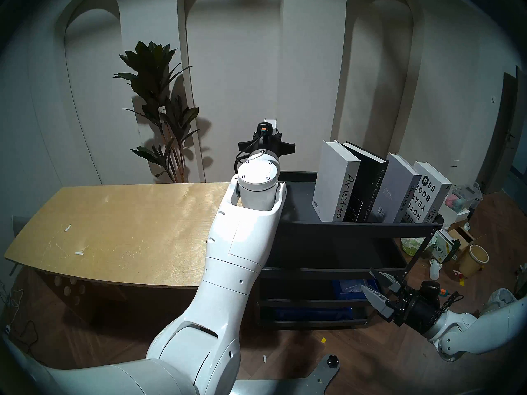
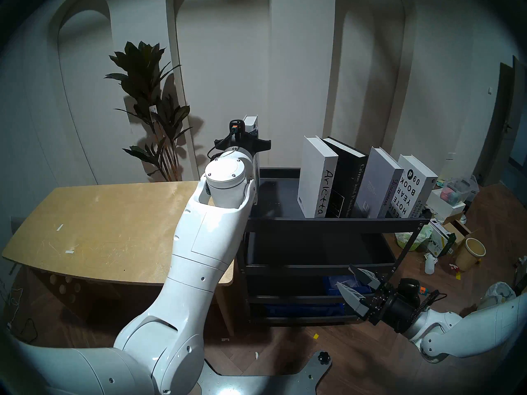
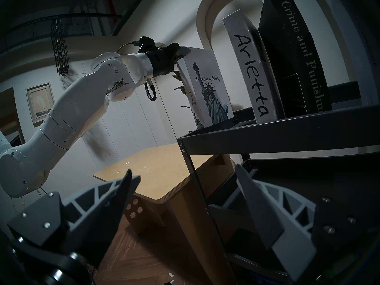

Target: Move the books from the display table onto the shelf, standing them upright with spines facing out and tallest at one end

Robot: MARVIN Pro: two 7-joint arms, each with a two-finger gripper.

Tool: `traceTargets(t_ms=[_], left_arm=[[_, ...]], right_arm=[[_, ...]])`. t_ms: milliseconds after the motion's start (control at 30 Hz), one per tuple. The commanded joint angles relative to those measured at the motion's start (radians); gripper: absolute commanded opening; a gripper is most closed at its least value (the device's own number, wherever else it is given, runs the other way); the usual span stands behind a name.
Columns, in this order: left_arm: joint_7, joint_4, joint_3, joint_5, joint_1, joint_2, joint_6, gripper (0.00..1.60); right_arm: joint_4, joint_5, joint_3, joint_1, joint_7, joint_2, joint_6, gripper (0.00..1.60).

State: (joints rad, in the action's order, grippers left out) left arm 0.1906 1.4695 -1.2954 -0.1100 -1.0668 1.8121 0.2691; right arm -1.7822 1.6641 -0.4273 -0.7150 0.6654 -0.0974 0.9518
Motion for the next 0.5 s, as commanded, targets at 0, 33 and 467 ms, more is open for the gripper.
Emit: traceTargets(t_ms=[0,33,467], left_arm=[[0.014,0.040,0.034,0.009,-0.021,-0.001,-0.046,0.00],[0.017,0.044,0.042,0.013,-0.028,-0.006,-0.048,0.00],[0.035,0.090,0.086,0.046,-0.096,-0.052,-0.084,0.00]], right_arm=[[-0.004,-0.001,0.002,0.003,-0.002,-0.003,0.008,1.60],[-0.004,-0.001,0.002,0.003,-0.002,-0.003,0.008,1.60],[-0.004,-0.001,0.000,0.004,-0.002,-0.003,0.008,1.60]])
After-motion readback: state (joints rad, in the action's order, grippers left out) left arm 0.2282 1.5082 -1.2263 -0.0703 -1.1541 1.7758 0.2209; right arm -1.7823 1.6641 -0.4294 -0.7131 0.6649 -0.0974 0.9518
